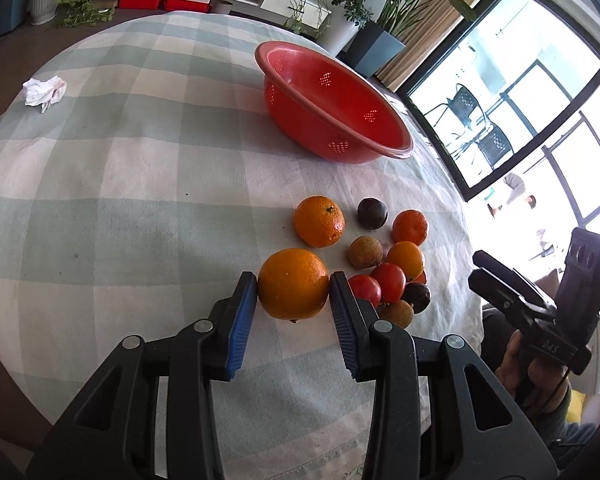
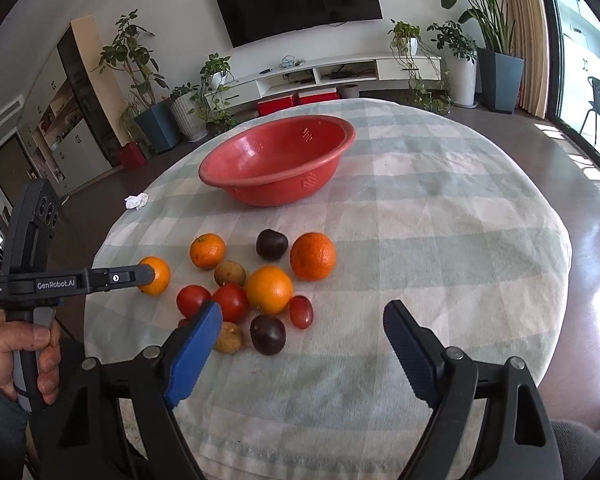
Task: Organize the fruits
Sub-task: 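Lift the large orange with the left tool while the right tool carries its small orange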
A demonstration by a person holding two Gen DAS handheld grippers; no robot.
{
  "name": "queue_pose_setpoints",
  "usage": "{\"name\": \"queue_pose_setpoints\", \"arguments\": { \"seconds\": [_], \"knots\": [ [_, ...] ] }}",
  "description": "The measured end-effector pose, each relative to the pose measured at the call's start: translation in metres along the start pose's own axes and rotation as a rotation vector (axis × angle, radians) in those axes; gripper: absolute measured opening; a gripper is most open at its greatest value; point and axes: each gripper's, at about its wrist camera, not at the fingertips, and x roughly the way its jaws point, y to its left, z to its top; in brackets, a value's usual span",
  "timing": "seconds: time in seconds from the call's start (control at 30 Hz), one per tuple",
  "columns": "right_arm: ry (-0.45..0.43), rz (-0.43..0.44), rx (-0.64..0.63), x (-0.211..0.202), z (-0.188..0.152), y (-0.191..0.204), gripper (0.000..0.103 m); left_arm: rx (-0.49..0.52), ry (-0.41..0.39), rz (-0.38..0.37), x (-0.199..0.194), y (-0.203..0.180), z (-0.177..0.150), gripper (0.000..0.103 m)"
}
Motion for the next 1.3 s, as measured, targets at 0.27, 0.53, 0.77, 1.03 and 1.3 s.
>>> {"name": "queue_pose_setpoints", "arguments": {
  "seconds": [0.27, 0.53, 0.77, 1.03, 1.3],
  "knots": [
    [0.084, -0.01, 0.03, 0.037, 0.03, -0.014, 0.072, 0.022, -0.06, 0.016, -0.004, 0.0, -0.003, 0.035],
    [0.145, 0.001, 0.028, 0.063, 0.031, -0.013, 0.061, 0.024, -0.07, 0.024, 0.001, 0.002, -0.002, 0.035],
    [0.173, 0.032, 0.055, 0.075, 0.029, -0.019, 0.048, 0.038, -0.073, 0.028, 0.005, 0.0, -0.002, 0.035],
    [0.17, 0.075, 0.063, 0.075, 0.028, -0.02, 0.038, 0.039, -0.076, 0.028, 0.006, 0.002, -0.002, 0.035],
    [0.112, 0.102, 0.125, 0.061, 0.03, -0.031, 0.037, 0.024, -0.093, 0.017, 0.004, 0.004, -0.001, 0.035]
  ]
}}
